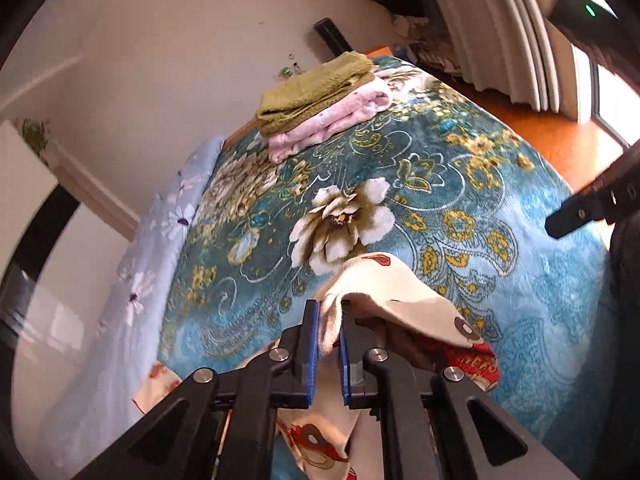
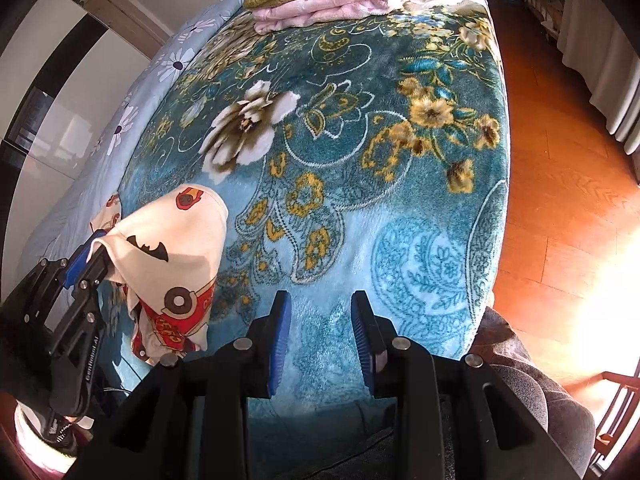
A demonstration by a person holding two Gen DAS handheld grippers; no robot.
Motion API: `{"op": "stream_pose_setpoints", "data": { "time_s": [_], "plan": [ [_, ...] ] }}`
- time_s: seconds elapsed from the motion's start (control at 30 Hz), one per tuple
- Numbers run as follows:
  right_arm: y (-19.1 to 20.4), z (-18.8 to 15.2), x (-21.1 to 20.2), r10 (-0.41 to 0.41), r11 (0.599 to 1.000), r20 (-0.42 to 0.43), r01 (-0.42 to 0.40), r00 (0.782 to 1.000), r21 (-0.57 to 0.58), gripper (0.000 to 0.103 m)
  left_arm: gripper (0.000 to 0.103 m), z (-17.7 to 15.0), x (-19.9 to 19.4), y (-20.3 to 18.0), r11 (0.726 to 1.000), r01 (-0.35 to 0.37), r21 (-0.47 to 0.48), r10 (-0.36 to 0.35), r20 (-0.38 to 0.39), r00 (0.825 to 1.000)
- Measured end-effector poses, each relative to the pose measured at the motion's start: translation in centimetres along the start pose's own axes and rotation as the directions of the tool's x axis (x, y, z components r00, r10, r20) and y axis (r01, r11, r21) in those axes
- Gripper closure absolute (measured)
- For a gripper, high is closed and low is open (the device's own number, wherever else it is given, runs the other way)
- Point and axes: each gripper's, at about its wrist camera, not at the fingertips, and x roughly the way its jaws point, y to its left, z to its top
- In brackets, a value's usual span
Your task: Fold clothes
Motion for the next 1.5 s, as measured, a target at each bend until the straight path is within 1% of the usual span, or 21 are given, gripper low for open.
{"op": "stream_pose_setpoints", "data": {
  "time_s": [0.03,0.1,0.13,0.23,0.27,0.33,0.4,0.43,0.5,0.53,0.57,0.6,0.7,0.83,1.0,1.03,1.07,1.1,1.2,1.37,1.5],
  "plan": [
    [0.0,0.0,0.0,0.000,1.000,-0.001,0.000,1.000,-0.001,0.071,0.094,-0.2,-0.2,2.3,0.991,0.029,-0.127,-0.029,0.001,1.000],
    [0.1,0.0,0.0,0.001,1.000,-0.003,-0.001,1.000,-0.002,0.071,0.095,-0.9,-0.7,7.3,0.923,0.052,-0.381,-0.048,0.020,0.999],
    [0.1,-0.1,0.1,0.002,1.000,-0.004,-0.002,1.000,-0.003,0.071,0.095,-1.8,-1.1,10.0,0.865,0.042,-0.500,-0.030,0.032,0.999],
    [0.6,-0.1,0.3,0.007,1.000,-0.012,-0.008,1.000,-0.014,0.071,0.095,-5.6,-2.7,17.2,0.633,0.038,-0.773,0.019,0.065,0.998],
    [0.9,-0.1,0.5,0.011,1.000,-0.017,-0.012,1.000,-0.021,0.071,0.095,-6.8,-3.4,18.6,0.590,0.041,-0.806,0.028,0.071,0.997],
    [1.6,-0.2,0.8,0.019,0.999,-0.027,-0.020,0.999,-0.037,0.071,0.095,-8.2,-4.3,20.0,0.591,-0.025,-0.806,0.079,0.027,0.996],
    [2.3,-0.2,1.1,0.026,0.998,-0.037,-0.028,0.999,-0.052,0.071,0.095,-10.0,-4.8,20.8,0.570,-0.083,-0.817,0.125,-0.013,0.992],
    [2.6,-0.2,1.3,0.030,0.998,-0.042,-0.032,0.999,-0.059,0.071,0.095,-11.3,-4.9,21.4,0.522,-0.096,-0.848,0.130,-0.032,0.991],
    [3.6,-0.4,1.6,0.045,0.996,-0.054,-0.050,0.998,-0.080,0.071,0.095,-14.6,-4.0,22.8,0.350,-0.117,-0.930,0.085,-0.093,0.992],
    [4.2,-0.5,1.7,0.056,0.994,-0.061,-0.061,0.997,-0.093,0.071,0.094,-16.2,-3.4,23.1,0.278,-0.135,-0.951,0.050,-0.126,0.991],
    [4.9,-0.6,1.9,0.066,0.991,-0.069,-0.074,0.995,-0.112,0.069,0.094,-17.6,-2.7,23.3,0.216,-0.156,-0.964,0.015,-0.156,0.988],
    [5.6,-0.6,2.1,0.077,0.988,-0.077,-0.087,0.994,-0.130,0.063,0.094,-18.7,-2.3,23.1,0.178,-0.175,-0.968,-0.009,-0.179,0.984],
    [6.9,-0.6,3.0,0.121,0.978,-0.095,-0.135,0.988,-0.160,0.049,0.094,-20.1,-2.0,22.5,0.147,-0.225,-0.963,-0.029,-0.232,0.972],
    [6.1,0.1,5.7,0.077,0.993,-0.145,-0.089,0.986,-0.077,0.049,0.094,-21.4,-1.8,23.2,0.087,-0.253,-0.963,-0.050,-0.258,0.965],
    [5.6,0.9,7.7,0.103,0.995,-0.165,-0.099,0.981,0.031,0.050,0.094,-22.0,-1.8,23.5,0.086,-0.253,-0.964,-0.055,-0.258,0.965],
    [5.9,0.9,8.0,0.109,0.994,-0.172,-0.105,0.979,0.031,0.052,0.094,-22.0,-1.7,23.5,0.087,-0.250,-0.964,-0.059,-0.255,0.965],
    [6.3,0.9,8.4,0.111,0.994,-0.178,-0.108,0.978,0.030,0.066,0.094,-22.0,-1.7,23.4,0.089,-0.246,-0.965,-0.064,-0.252,0.966],
    [6.6,0.8,8.7,0.096,0.995,-0.182,-0.093,0.979,0.027,0.090,0.094,-21.9,-1.6,23.4,0.092,-0.240,-0.966,-0.066,-0.247,0.967],
    [7.1,1.2,8.7,0.070,0.998,-0.173,-0.068,0.982,0.018,0.093,0.094,-21.6,-1.7,23.5,0.101,-0.218,-0.971,-0.067,-0.226,0.972],
    [4.6,6.3,4.1,-0.018,0.999,0.002,0.018,1.000,0.047,0.094,0.094,-20.5,-2.5,23.8,0.112,-0.116,-0.987,-0.055,-0.123,0.991],
    [1.7,11.6,-1.5,-0.081,0.992,0.172,0.064,0.982,0.106,0.094,0.094,-18.7,-2.8,23.4,0.135,-0.023,-0.991,-0.056,-0.031,0.998]
  ]
}}
